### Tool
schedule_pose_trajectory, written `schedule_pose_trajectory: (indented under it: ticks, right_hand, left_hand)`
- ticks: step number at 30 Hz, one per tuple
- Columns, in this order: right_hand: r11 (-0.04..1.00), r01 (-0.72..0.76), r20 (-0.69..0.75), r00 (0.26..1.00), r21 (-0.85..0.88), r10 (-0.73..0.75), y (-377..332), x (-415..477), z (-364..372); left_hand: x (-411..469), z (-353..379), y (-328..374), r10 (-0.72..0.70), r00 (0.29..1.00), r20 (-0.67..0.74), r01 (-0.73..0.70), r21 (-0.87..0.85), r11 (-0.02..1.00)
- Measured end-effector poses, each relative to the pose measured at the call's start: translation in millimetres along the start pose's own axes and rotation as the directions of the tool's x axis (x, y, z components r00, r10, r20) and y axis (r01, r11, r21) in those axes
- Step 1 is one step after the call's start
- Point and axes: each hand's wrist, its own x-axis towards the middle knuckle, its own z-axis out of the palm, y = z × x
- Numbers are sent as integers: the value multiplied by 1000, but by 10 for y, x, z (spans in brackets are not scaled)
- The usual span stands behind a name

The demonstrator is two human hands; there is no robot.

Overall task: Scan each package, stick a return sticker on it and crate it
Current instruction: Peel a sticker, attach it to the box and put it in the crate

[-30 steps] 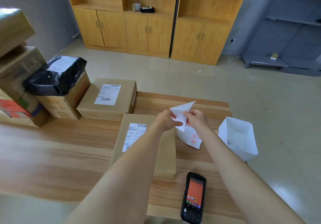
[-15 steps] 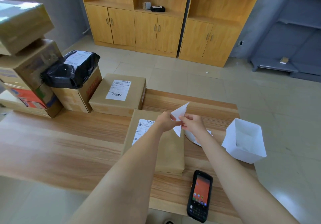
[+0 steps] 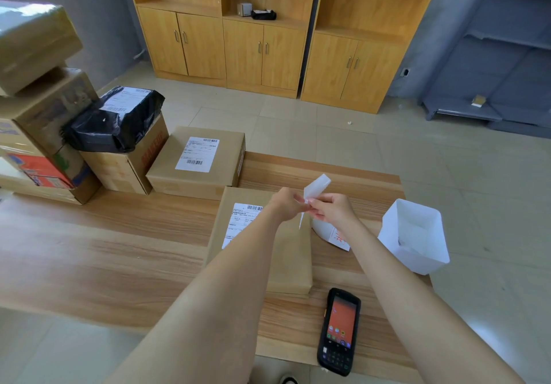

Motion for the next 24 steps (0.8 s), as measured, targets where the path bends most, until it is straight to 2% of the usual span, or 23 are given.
schedule_pose_trajectory:
  ticks: [10, 24]
  right_hand:
    - [1000, 0, 37, 999, 3, 0, -46, 5, -37]
    - [1000, 6, 81, 997, -24, -4, -92, 31, -43]
  left_hand:
    - [-46, -35, 41, 49, 999, 1, -49, -6, 999]
    - [-42, -70, 74, 19, 999, -34, -19, 19, 1000]
